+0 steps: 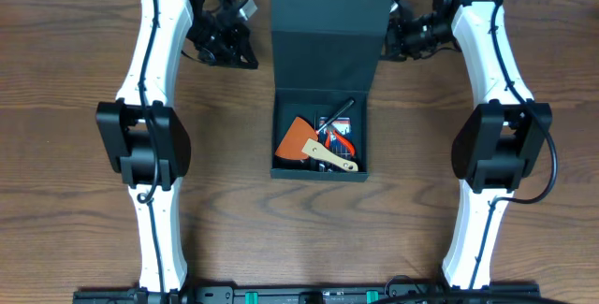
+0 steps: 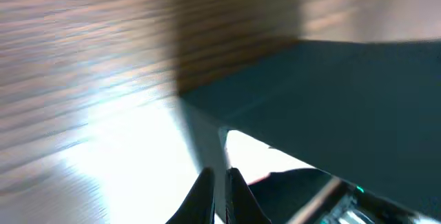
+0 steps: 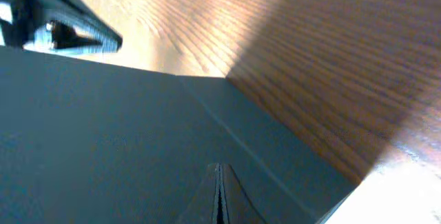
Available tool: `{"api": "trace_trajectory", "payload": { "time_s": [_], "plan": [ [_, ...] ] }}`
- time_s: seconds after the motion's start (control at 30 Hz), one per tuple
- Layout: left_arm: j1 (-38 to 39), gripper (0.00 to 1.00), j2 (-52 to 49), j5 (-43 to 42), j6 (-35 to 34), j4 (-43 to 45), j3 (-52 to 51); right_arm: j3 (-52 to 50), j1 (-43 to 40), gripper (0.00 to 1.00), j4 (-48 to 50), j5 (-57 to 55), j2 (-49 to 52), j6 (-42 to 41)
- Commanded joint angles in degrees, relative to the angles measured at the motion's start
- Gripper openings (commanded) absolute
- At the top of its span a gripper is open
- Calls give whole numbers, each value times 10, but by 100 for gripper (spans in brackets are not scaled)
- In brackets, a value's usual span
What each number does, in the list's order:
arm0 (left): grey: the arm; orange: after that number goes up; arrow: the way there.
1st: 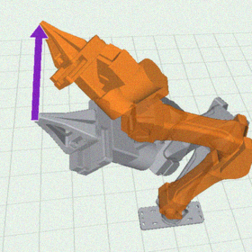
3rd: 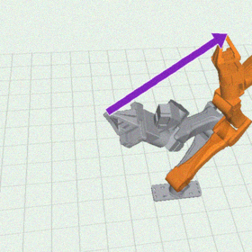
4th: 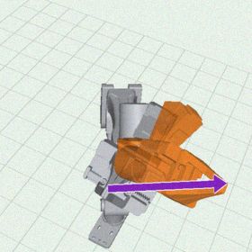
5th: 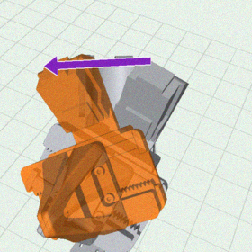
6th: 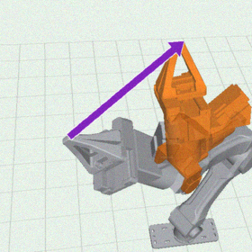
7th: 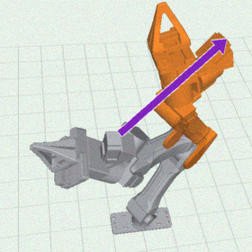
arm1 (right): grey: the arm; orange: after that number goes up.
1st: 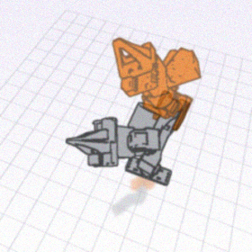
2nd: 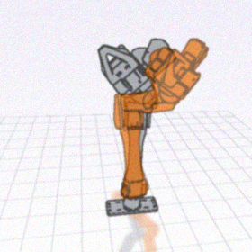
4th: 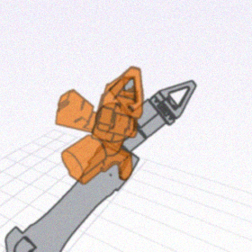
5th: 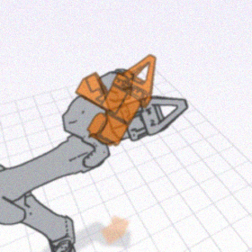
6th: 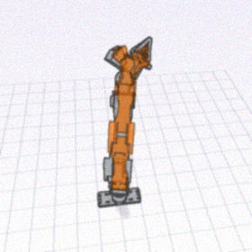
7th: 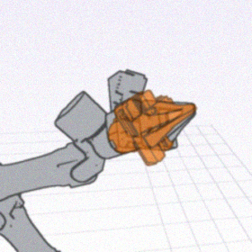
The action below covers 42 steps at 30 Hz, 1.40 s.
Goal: Pack container
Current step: 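Push the lid forward with both grippers to close the box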
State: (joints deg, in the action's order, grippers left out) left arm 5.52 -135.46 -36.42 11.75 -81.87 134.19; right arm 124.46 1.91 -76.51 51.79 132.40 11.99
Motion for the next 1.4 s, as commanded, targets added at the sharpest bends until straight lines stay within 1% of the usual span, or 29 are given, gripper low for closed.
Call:
{"api": "trace_trajectory", "payload": {
  "time_s": [0.0, 0.07, 0.1, 0.17, 0.27, 0.43, 0.57, 0.67, 0.7, 0.77, 0.83, 0.87, 0.93, 1.03, 1.27, 1.37],
  "plan": [
    [0, 5, 23, 149, -112, 3, 12, 12, 17, 1, -11, 5, 6, 25],
    [0, 5, 23, 214, -170, 2, 12, 12, 22, 1, -26, 4, 6, 36],
    [0, 6, 23, 230, -183, 2, 12, 12, 25, 1, -35, 2, 6, 41],
    [0, 6, 23, 233, -193, 3, 12, 12, 30, 1, -53, -6, 6, 51],
    [0, 6, 23, 232, -200, 1, 12, 12, 39, 1, -86, -29, 6, 67],
    [0, 6, 23, 232, -202, -6, 12, 12, 45, 1, -148, -40, 6, 118],
    [0, 6, 23, 232, -202, -9, 12, 12, 40, 1, -155, -40, 6, 123],
    [1, 6, 23, 207, -202, -10, 12, 12, 33, 1, -143, -40, 6, 109],
    [2, 5, 23, 184, -195, -10, 12, 12, 31, 1, -139, -40, 6, 105],
    [7, 6, 23, 114, -157, -10, 12, 12, 28, 3, -133, -43, 6, 103],
    [17, 6, 23, 55, -127, -17, 12, 12, 27, 5, -127, -72, 6, 89],
    [22, 6, 23, 43, -121, -23, 12, 12, 27, 5, -125, -92, 6, 80],
    [37, 6, 23, 45, -121, -38, 12, 12, 27, 1, -120, -144, 6, 51],
    [70, 5, 24, 61, -122, -57, 12, 12, 27, 1, -112, -202, 6, 10],
    [172, 6, 24, 60, -123, -59, 12, 12, 21, 1, -101, -215, 6, -5],
    [206, 6, 24, 81, -148, -57, 12, 12, 17, 1, -100, -246, 6, -28]
  ]
}}
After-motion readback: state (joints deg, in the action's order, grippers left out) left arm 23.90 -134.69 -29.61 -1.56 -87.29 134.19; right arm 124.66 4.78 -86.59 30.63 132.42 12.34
